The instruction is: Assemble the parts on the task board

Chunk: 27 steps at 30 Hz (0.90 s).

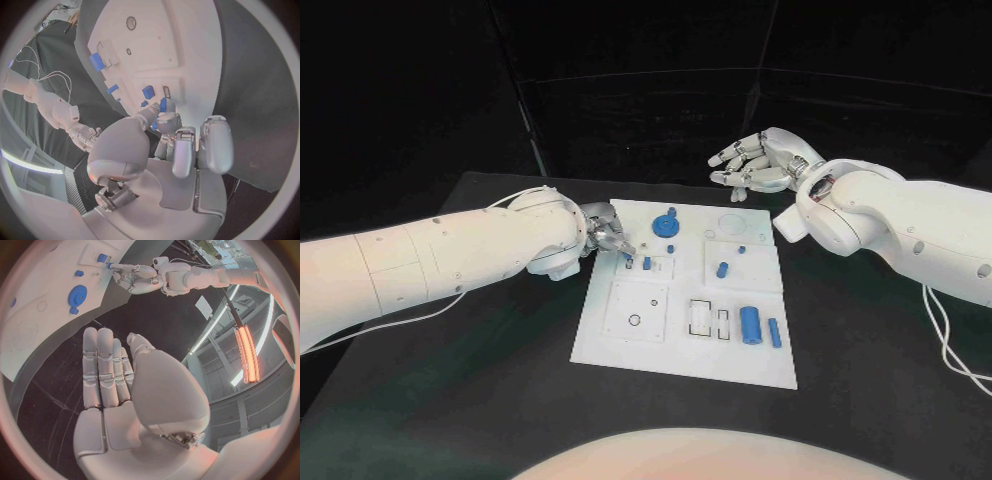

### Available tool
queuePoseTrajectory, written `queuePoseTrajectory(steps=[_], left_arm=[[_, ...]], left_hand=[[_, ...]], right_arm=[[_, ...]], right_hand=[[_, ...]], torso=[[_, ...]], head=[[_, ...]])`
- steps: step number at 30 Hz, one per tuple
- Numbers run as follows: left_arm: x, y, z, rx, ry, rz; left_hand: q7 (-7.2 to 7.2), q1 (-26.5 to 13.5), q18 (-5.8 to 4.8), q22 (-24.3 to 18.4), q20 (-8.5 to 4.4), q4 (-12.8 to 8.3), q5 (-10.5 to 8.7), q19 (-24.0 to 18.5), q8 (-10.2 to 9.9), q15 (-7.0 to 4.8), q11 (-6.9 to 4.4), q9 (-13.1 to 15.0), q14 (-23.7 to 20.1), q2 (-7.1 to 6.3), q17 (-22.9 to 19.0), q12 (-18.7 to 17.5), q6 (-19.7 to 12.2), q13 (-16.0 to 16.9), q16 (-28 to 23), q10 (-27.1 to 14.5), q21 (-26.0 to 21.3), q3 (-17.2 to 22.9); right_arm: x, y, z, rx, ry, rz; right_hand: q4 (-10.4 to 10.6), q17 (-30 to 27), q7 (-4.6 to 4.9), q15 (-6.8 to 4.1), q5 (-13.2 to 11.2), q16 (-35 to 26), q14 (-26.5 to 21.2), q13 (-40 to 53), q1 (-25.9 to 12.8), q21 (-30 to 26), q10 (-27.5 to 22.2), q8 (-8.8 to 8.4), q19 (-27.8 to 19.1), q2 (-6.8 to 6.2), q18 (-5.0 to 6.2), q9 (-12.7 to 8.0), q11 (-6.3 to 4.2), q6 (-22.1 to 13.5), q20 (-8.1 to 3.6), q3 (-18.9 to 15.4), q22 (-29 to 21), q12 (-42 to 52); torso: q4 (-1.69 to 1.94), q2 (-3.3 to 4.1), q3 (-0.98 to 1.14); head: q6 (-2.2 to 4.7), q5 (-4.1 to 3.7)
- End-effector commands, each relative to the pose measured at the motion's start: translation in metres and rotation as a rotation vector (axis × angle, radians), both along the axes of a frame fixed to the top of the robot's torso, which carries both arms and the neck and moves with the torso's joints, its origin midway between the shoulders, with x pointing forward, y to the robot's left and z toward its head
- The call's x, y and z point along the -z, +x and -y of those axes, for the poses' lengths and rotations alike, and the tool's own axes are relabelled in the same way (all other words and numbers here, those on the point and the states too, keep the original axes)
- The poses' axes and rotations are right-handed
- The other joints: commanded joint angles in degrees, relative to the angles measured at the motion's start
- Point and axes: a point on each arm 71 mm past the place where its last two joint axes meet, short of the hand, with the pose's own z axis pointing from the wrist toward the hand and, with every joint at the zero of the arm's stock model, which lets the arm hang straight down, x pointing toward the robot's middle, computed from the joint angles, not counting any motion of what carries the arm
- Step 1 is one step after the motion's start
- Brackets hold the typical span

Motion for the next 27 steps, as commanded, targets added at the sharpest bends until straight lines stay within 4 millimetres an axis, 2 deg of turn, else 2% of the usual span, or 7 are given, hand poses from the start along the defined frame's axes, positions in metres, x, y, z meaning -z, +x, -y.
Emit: queuePoseTrajectory(steps=[1, 20, 27], left_arm=[[-0.0016, 0.0014, -0.0016, -0.006, 0.044, 0.039], [0.0044, -0.0019, 0.0041, 0.02, 0.081, -0.016], [0.006, -0.003, 0.0059, 0.025, 0.084, -0.023]], left_hand=[[-0.25, 0.02, 0.02, 0.4, -0.27, -5.05, 0.22, 0.6, 0.38, -0.38, -0.03, 0.13, 6.06, 0.35, 15.09, -0.15, 0.46, -0.05, 0.18, 0.19, -0.19, 5.51], [-0.27, -0.19, 0.06, 0.23, -0.29, -5.09, 0.21, 0.54, 0.56, -0.41, -0.05, 0.22, 6.06, 0.03, 15.09, -0.32, 0.42, -0.26, 0.18, 0.16, -0.35, 6.02], [-0.27, -0.25, 0.06, 0.23, -0.3, -5.08, 0.22, 0.54, 0.6, -0.41, -0.05, 0.23, 6.06, -0.03, 15.09, -0.3, 0.42, -0.23, 0.18, 0.18, -0.36, 6.09]], right_arm=[[-0.0023, 0.0001, 0.0002, -0.001, 0.006, 0.018], [-0.0008, 0.0005, 0.0005, -0.006, 0.004, 0.013], [0.0002, 0.0009, 0.001, -0.009, 0.001, 0.006]], right_hand=[[0.05, -0.07, -0.06, -0.14, 0.37, -0.03, -0.38, -0.11, -0.05, -0.39, -0.42, 0.37, -0.46, -0.16, 0.18, 0.01, 0.1, -0.52, 0.07, 0.23, -0.06, 0.41], [0.09, -0.09, -0.05, -0.13, 0.4, -0.02, -0.4, -0.13, -0.09, -0.4, -0.44, 0.39, -0.47, -0.16, 0.18, 0.01, 0.11, -0.55, 0.08, 0.25, -0.06, 0.43], [0.09, -0.09, -0.05, -0.13, 0.4, -0.02, -0.4, -0.13, -0.09, -0.4, -0.44, 0.39, -0.47, -0.16, 0.18, 0.01, 0.11, -0.55, 0.08, 0.25, -0.06, 0.43]], torso=[[-0.02, 0.02, 0.01], [0.03, 0.08, -0.02], [0.06, 0.1, 0.03]], head=[[-0.05, -0.01], [0.0, -0.25], [0.0, -0.38]])
